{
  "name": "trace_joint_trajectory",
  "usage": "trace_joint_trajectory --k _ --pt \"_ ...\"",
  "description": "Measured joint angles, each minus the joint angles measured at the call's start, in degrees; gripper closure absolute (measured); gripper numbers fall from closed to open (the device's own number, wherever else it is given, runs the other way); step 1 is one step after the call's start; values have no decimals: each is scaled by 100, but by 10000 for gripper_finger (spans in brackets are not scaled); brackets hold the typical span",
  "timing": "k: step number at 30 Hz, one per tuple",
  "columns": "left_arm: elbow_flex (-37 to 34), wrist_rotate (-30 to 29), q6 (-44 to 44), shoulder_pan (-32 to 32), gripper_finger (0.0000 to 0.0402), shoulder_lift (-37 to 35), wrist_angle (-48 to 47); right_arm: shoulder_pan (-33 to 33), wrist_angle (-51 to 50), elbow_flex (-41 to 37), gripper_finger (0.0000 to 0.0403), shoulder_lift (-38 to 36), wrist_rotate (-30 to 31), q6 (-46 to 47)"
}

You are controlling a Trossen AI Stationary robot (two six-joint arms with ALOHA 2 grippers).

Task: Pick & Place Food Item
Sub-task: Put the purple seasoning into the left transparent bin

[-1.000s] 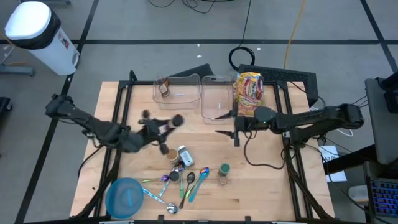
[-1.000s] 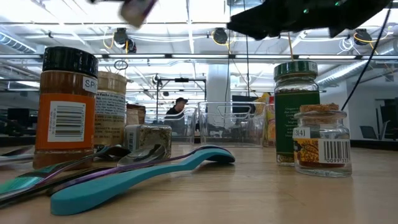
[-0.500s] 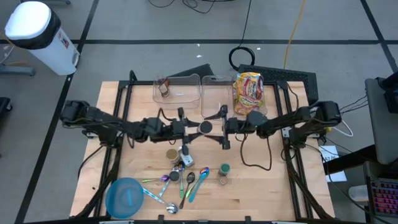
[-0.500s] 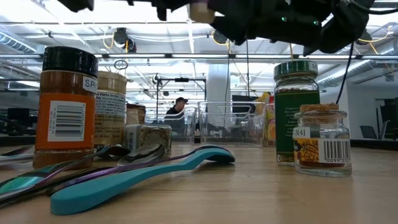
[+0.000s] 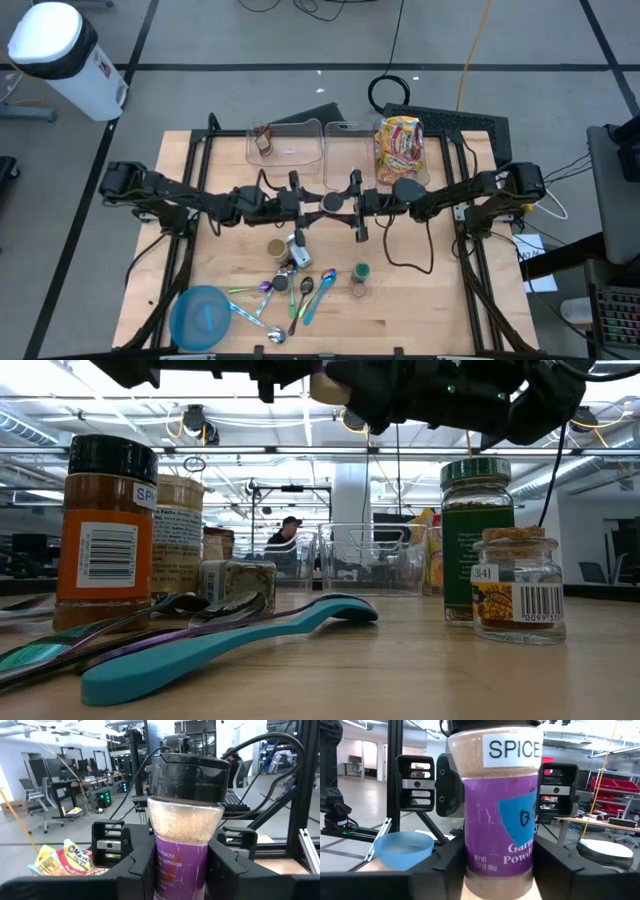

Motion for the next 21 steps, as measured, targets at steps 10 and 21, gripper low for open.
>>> trace_joint_trajectory --k 10,21 --pt "1857 -428 -599 -111 50 -284 -4378 -60 -331 -7 268 7 48 -59" --pt "5029 -332 -355 -20 70 649 -8068 -302 -900 65 266 4 58 114"
